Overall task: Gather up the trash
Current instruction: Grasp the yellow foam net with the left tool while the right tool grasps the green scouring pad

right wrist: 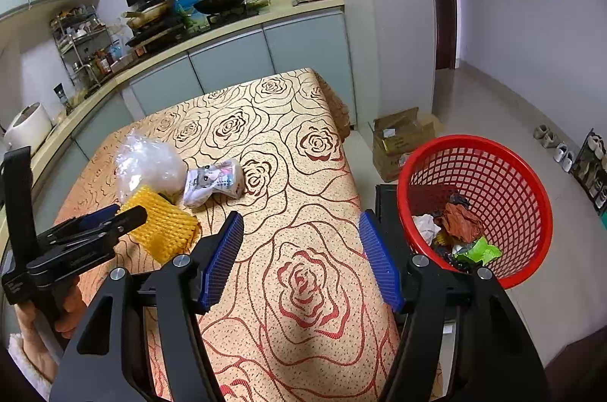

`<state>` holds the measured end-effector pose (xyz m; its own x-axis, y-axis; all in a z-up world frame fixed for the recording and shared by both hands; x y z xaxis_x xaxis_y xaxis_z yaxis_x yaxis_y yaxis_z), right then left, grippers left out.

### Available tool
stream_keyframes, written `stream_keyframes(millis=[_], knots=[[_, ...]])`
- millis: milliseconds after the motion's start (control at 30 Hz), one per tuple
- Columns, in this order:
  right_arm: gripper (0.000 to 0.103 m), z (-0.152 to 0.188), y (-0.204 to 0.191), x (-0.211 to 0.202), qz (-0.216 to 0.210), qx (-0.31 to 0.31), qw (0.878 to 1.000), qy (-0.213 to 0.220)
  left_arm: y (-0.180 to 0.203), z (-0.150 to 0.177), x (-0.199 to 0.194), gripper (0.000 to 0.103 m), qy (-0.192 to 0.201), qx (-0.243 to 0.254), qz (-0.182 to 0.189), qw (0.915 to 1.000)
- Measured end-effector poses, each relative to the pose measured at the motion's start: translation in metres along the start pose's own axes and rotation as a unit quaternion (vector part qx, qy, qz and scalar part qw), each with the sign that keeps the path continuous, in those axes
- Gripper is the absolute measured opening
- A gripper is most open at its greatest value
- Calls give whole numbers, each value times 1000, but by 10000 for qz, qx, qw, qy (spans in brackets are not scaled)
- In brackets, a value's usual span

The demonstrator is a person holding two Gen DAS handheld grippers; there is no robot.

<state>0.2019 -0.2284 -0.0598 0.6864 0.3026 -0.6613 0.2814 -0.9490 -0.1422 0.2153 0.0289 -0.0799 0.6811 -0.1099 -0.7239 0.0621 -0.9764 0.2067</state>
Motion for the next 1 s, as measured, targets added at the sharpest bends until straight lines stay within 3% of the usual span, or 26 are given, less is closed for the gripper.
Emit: stream_keyframes(millis=[100,133,167,333,1000], knots=[[61,-1,-4,5,-34,-56,10000,-41,1,2,3,44,23,86,-74,9999],[61,-1,-7,7,-52,-84,9999,-58,0,3,2,32,36,119,-88,9999],[61,-1,-10,9,-68,-112,9999,-73,-1,3,1,28,50,142,-93,9998],[61,-2,-34,21,-233,-306,9991,-171,-17,7,-13,20,88,31,-6,10000],[61,4,-156,76,-1245,-1146,9831,-703,-107,1,-87,18,767,-527,-533,9942]])
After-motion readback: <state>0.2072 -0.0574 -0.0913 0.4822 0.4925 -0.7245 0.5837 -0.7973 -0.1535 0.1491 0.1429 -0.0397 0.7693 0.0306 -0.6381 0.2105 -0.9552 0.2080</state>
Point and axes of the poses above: each gripper's, at about its wrist camera, not at the fingertips, and x roughly the way its jaws point, y to its right, z to its underside, the point moved 5 cm from there along x, roughly the way its jaws point, and after that the axes turned 6 degrees about -x, right-handed, at the moved point
